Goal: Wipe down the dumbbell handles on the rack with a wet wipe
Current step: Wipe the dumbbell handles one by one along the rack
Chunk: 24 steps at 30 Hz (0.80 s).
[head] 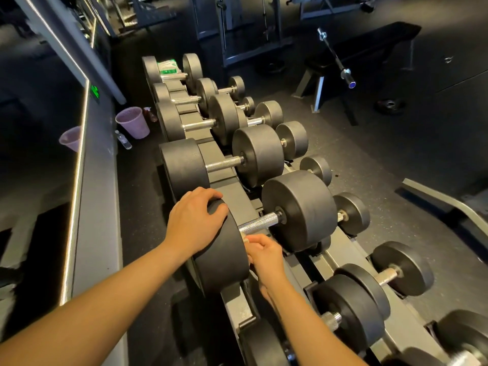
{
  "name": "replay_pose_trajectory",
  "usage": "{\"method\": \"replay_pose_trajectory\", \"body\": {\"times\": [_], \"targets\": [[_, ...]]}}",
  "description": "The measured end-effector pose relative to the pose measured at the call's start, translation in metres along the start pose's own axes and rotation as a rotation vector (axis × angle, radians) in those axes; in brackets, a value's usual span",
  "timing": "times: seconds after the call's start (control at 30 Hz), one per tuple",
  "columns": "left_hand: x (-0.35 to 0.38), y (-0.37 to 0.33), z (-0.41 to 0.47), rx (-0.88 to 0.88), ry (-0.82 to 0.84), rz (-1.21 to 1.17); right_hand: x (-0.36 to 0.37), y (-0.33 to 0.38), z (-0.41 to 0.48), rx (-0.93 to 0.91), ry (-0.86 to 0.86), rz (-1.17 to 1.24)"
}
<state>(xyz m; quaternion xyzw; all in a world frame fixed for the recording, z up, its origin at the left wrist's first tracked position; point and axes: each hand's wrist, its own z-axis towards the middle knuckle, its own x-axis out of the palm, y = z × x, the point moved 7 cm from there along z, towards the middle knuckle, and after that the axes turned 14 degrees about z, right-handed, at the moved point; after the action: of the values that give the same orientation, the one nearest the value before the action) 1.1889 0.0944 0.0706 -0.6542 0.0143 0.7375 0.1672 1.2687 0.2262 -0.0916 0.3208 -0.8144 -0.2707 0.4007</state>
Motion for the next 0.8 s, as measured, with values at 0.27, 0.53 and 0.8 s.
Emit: {"method": "replay_pose_trajectory", "body": {"times": [0.27, 0.53, 0.8], "targets": [[-0.002, -0.001, -0.001, 0.004, -0.001, -0.013, -0.03, -0.009, 0.027, 0.119, -0.286, 0.591], [-0.001, -0.001, 0.0, -0.002, -0.008, -0.02, 0.013, -0.028, 0.02, 0.347, -0.095, 0.309], [0.003, 0.003, 0.002, -0.009, -0.007, -0.034, 0.005, -0.031, 0.014, 0.352, -0.115, 0.424]]}}
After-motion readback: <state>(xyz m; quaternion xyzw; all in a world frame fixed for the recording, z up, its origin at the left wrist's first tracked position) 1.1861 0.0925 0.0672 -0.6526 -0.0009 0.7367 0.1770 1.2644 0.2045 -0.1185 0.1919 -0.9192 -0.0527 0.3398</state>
